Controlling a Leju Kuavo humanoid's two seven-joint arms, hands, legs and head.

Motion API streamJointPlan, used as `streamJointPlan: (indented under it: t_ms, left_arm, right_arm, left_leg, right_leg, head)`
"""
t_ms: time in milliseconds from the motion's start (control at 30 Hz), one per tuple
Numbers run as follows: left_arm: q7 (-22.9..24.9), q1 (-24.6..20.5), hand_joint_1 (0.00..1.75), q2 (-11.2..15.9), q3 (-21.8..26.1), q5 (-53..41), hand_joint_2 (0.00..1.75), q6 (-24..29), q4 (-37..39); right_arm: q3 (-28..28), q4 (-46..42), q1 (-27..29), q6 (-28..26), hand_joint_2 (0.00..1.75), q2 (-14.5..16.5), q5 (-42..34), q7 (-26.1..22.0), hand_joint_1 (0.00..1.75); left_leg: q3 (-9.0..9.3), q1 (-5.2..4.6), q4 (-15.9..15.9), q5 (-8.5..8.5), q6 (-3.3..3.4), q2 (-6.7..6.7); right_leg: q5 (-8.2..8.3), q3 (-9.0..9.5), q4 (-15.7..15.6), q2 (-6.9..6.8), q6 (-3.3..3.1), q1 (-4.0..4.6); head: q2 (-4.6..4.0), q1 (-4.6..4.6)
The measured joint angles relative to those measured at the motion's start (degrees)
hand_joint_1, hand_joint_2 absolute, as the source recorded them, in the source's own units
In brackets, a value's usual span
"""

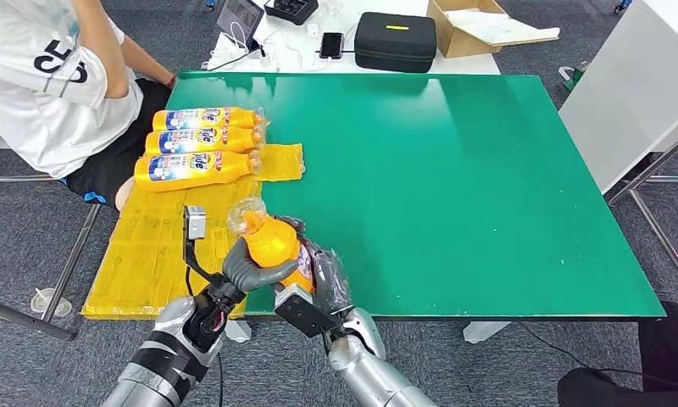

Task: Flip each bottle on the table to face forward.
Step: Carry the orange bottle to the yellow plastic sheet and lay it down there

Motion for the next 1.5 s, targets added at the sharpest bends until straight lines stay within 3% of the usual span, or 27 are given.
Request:
streamJointPlan:
  t_ms: [100, 233, 300, 433, 633, 800, 900, 1067, 1200, 1400, 1500]
  left_arm:
    - [0.00, 0.05, 1.75, -0.22, 0.00, -0.14, 1.75, 0.88, -0.02]
    - [0.01, 0.07, 1.75, -0.52, 0.02, -0.40, 1.75, 1.68, -0.06]
    - [0.08, 0.06, 1.75, -0.63, 0.12, -0.47, 1.75, 2.22, -0.12]
    - [0.23, 0.07, 1.75, -0.78, 0.34, -0.46, 1.75, 2.75, -0.15]
    - [-0.96, 0.05, 1.75, -0.78, 0.94, -1.27, 1.75, 4.85, -0.39]
    - [-3.85, -0.17, 1.75, -1.09, 2.66, -5.39, 1.75, 10.76, -2.51]
    - [-5.28, -0.23, 1.75, -1.22, 3.87, -8.27, 1.75, 14.28, -3.84]
    - [-10.72, -0.52, 1.75, -1.40, 7.83, -19.37, 1.75, 27.82, -6.92]
    - [-12.63, -1.05, 1.75, -1.44, 10.80, -24.52, 1.75, 33.12, -8.83]
    - [-17.53, -2.79, 1.75, -1.39, 14.21, -40.71, 1.75, 51.94, -10.61]
    - [-17.75, -3.52, 1.75, -1.22, 14.79, -44.96, 1.75, 55.75, -10.52]
  right_arm:
    - [-0.03, 0.15, -0.05, -0.55, 1.75, 0.07, 0.38, 0.32, 1.67]
    - [-0.03, 0.24, -0.08, -0.27, 1.75, 0.10, 0.24, 0.44, 0.09]
    - [-0.11, 0.26, -0.08, 1.55, 1.75, 0.10, -0.83, 0.41, 0.09]
    - [-0.52, 0.26, -0.10, 4.37, 0.00, 0.10, -2.53, 0.31, 0.00]
    - [-1.46, -0.48, 0.04, 15.13, 0.00, 0.08, -9.52, -0.24, 0.00]
    - [-2.59, -4.41, 0.83, 18.46, 0.00, -0.17, -12.82, 0.00, 0.00]
    - [-2.91, -6.87, 1.40, 18.11, 0.00, -0.40, -13.21, 0.02, 0.00]
    - [-3.17, -14.92, 4.10, 14.85, 0.00, -1.19, -13.27, 0.01, 0.00]
    - [-3.22, -20.92, 6.10, 13.80, 0.00, -1.66, -13.32, 0.54, 0.00]
    - [-2.38, -28.90, 8.66, 11.00, 0.00, -2.11, -13.20, -0.30, 0.00]
    - [-1.95, -30.28, 8.95, 10.34, 0.00, -2.20, -13.03, -0.37, 0.00]
  left_leg:
    - [-0.01, 0.00, 0.00, 0.00, 0.00, -0.01]
    - [-0.01, 0.00, 0.00, 0.00, 0.00, -0.01]
    - [-0.01, 0.00, 0.00, 0.00, 0.00, -0.01]
    - [-0.01, 0.00, 0.00, 0.00, 0.00, -0.01]
    - [-0.01, 0.00, 0.00, 0.00, 0.00, -0.02]
    - [-0.01, 0.00, 0.00, 0.00, 0.00, -0.01]
    - [-0.01, 0.00, 0.00, 0.00, 0.00, -0.02]
    - [0.00, 0.00, 0.00, 0.00, 0.00, -0.01]
    - [-0.02, 0.00, 0.00, 0.00, 0.00, -0.03]
    - [-0.02, 0.00, 0.00, 0.00, 0.00, -0.03]
    - [-0.03, 0.00, 0.00, 0.01, 0.00, -0.05]
  right_leg:
    - [0.00, 0.00, 0.00, 0.00, 0.00, 0.00]
    - [0.00, 0.00, 0.00, 0.00, 0.00, 0.00]
    - [0.00, 0.00, 0.00, 0.00, 0.00, 0.00]
    - [0.00, 0.00, 0.00, 0.00, 0.00, 0.00]
    - [0.00, 0.00, 0.00, 0.00, 0.00, 0.00]
    - [0.01, 0.00, 0.00, 0.00, 0.00, 0.00]
    - [0.01, 0.00, 0.00, 0.00, 0.00, 0.00]
    - [0.01, -0.01, 0.00, 0.01, 0.00, 0.00]
    - [0.00, -0.01, 0.00, 0.00, 0.00, 0.01]
    - [0.01, -0.01, 0.00, 0.00, 0.00, 0.00]
    - [0.01, -0.01, 0.00, -0.01, 0.00, 0.00]
  head:
    - [0.01, 0.00]
    - [0.01, 0.01]
    - [0.00, 0.00]
    - [0.00, -0.01]
    - [0.00, -0.01]
    - [0.00, 0.01]
    - [0.00, 0.01]
    - [0.00, 0.00]
    - [0.00, 0.01]
    - [0.01, 0.01]
    - [0.00, 0.01]
